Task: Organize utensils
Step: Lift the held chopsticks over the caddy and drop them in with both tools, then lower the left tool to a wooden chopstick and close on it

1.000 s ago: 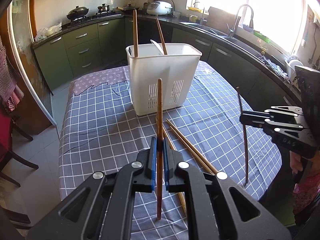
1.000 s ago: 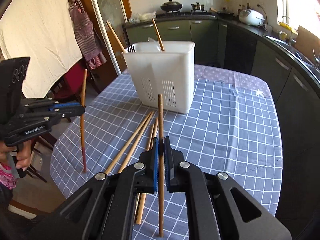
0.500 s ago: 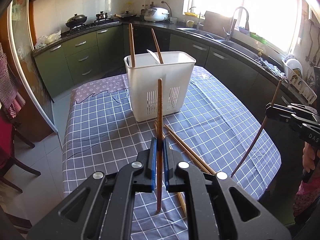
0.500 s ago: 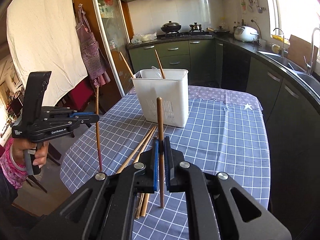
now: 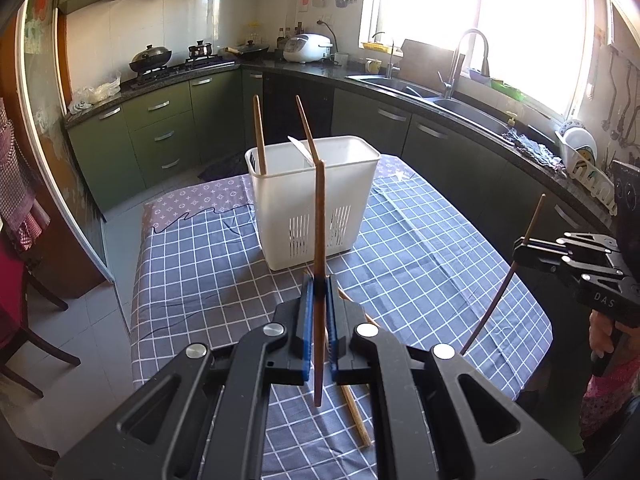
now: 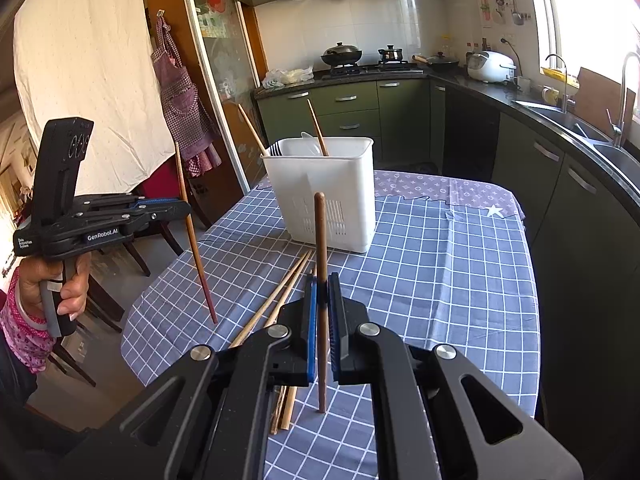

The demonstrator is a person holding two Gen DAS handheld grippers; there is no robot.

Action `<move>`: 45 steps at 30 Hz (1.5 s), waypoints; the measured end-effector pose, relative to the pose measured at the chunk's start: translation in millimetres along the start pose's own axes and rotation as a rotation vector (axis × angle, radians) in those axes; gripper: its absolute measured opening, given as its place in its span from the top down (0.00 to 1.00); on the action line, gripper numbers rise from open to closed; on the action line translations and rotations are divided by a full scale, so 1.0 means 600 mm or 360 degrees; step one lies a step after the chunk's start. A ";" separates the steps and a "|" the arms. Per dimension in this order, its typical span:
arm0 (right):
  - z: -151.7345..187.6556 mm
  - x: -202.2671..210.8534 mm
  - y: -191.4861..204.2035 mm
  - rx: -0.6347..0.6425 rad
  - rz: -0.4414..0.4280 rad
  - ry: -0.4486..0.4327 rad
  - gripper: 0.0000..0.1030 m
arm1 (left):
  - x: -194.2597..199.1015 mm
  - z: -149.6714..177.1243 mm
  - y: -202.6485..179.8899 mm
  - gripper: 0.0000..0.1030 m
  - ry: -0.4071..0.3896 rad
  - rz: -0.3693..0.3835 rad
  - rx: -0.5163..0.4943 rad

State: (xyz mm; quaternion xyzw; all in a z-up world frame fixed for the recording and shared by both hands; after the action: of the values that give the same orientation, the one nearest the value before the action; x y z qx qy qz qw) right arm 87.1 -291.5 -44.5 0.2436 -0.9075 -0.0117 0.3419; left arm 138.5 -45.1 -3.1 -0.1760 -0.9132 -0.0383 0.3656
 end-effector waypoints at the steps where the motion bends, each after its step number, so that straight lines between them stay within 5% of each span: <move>1: 0.000 0.000 0.000 0.0000 0.0000 0.0001 0.94 | 0.002 -0.009 0.000 0.94 -0.0011 0.0003 0.0001; 13: 0.005 0.001 -0.007 -0.0012 -0.0005 0.0002 0.94 | 0.058 -0.196 -0.006 0.94 -0.0420 0.0009 0.0029; 19: 0.001 0.001 -0.014 -0.0024 -0.0013 0.0003 0.94 | 0.052 -0.254 -0.013 0.94 -0.0628 -0.0117 0.0011; 24: -0.015 0.005 -0.020 -0.0024 -0.0007 -0.0012 0.94 | -0.014 -0.258 -0.007 0.94 -0.0600 -0.0277 -0.0011; 32: -0.067 0.021 -0.017 0.0006 0.0002 -0.0085 0.94 | -0.112 -0.222 0.024 0.93 -0.0328 -0.0270 0.0059; 35: -0.099 0.026 -0.019 -0.0003 -0.0009 -0.0124 0.94 | -0.113 -0.208 0.027 0.73 -0.0332 -0.0276 0.0053; 45: -0.259 0.061 -0.018 -0.0065 -0.0046 -0.0432 0.94 | -0.024 -0.196 0.033 0.70 -0.0494 -0.0187 0.0125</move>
State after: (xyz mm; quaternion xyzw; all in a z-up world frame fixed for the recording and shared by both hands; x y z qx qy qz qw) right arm 165.5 -295.0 94.8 0.2458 -0.9414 -0.0681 0.2206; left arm 232.3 -54.0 71.6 -0.1115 -0.9682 0.0038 0.2240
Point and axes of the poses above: each gripper's, at about its wrist camera, not at the fingertips, and x roughly against the way its jaws point, y to its left, z to its underside, the point moved 1 cm from there along -x, roughly the way its jaws point
